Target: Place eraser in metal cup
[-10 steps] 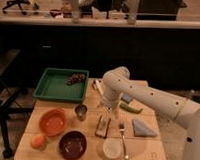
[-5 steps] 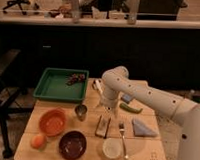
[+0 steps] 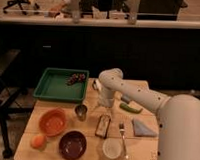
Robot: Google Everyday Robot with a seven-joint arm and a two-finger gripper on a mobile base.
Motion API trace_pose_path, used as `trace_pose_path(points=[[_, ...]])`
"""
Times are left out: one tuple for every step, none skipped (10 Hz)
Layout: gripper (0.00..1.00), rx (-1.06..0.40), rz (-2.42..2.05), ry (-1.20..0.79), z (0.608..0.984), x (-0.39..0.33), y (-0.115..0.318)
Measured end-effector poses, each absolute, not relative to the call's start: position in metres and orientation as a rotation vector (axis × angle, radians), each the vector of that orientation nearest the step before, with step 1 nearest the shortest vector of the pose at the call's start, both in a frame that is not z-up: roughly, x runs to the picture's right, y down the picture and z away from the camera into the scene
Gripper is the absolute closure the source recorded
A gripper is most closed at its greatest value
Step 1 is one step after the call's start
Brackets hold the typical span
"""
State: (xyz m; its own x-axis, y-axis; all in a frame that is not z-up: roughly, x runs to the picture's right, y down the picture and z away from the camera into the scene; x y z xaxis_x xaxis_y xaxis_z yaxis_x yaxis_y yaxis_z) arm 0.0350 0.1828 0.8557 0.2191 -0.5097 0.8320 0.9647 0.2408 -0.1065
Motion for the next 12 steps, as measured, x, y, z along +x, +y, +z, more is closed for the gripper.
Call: trace_pose_path(points=[[0.2,-0.742,-1.151,-0.771,0.859,0.035,0.186],[0.2,-0.754,-1.137,-0.769,0.859,0.037,0.191],[0.2,-0.765,-1.129,-0.764,0.857,0.039,0.195],[0.2,-0.767,-1.126,-0.761,0.855,0.04,0.197],[0.2,-0.773,-1.119,-0.755,0.85,0.044,0.201],[0.2,-0.775,-1.116,-0.751,0.846,0.046,0.203],[0.2,-0.776,-1.115,-0.75,0.843,0.047,0.205],[0.22,-0.776,-1.115,-0.752,0.841,0.048,0.207],[0.29,-0.775,-1.113,-0.754,0.84,0.049,0.21],[0.39,-0.778,-1.104,-0.762,0.844,0.05,0.215],[0.47,-0.777,-1.099,-0.77,0.848,0.051,0.219],[0.59,-0.777,-1.094,-0.782,0.854,0.051,0.223]])
